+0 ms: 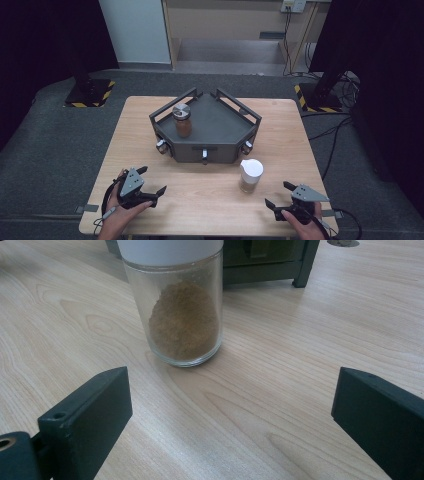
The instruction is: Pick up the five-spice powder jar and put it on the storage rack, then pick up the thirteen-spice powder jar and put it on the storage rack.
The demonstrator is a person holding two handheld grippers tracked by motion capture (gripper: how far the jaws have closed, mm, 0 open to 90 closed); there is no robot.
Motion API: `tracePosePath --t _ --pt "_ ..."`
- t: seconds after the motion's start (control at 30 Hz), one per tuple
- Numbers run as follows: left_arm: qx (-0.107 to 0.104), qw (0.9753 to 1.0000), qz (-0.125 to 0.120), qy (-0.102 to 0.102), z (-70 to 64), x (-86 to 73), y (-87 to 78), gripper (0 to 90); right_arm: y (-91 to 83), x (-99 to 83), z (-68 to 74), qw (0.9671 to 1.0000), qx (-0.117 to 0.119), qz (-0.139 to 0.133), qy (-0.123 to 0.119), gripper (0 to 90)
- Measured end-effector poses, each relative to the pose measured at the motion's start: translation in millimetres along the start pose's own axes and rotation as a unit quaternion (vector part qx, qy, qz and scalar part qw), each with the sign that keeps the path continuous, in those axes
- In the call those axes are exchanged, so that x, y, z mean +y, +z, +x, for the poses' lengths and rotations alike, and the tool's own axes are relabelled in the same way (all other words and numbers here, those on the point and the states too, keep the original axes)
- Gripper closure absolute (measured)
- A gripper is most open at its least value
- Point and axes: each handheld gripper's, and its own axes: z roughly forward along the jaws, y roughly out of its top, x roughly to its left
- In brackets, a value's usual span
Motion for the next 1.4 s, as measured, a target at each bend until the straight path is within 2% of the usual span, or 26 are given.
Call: tracePosePath --t 0.3,0.47,0.6,0.87,1.07,1.4 --pt "0.001 1.0000 0.006 -0.002 1.3 -0.8 1.4 3.1 0.3 0.4 0.5 1.0000 0.003 0.000 0.000 3.4" --pt "-0.001 1.0000 -0.008 -0.004 1.2 -1.0 -0.5 3.0 -1.6 0.5 -0.2 1.0000 0.005 -0.005 0.003 2.8" --pt "-0.005 1.0000 0.005 0.004 1.2 -0.1 2.4 2.9 -0.1 1.5 -1.5 0.9999 0.010 -0.003 0.004 2.5" --pt "-0.013 0.9998 0.011 0.011 0.8 1.5 7.5 3.0 9.5 4.6 -3.2 0.9995 0.032 0.006 0.002 2.4" --pt "-0.013 0.9997 0.011 0.015 0.4 1.8 7.3 2.9 14.3 12.9 -5.1 0.9992 0.037 0.017 -0.002 2.4" --pt "-0.013 0.9998 0.012 0.014 1.3 1.2 7.2 3.0 17.3 28.8 -7.3 0.9989 0.043 0.017 -0.010 2.4"
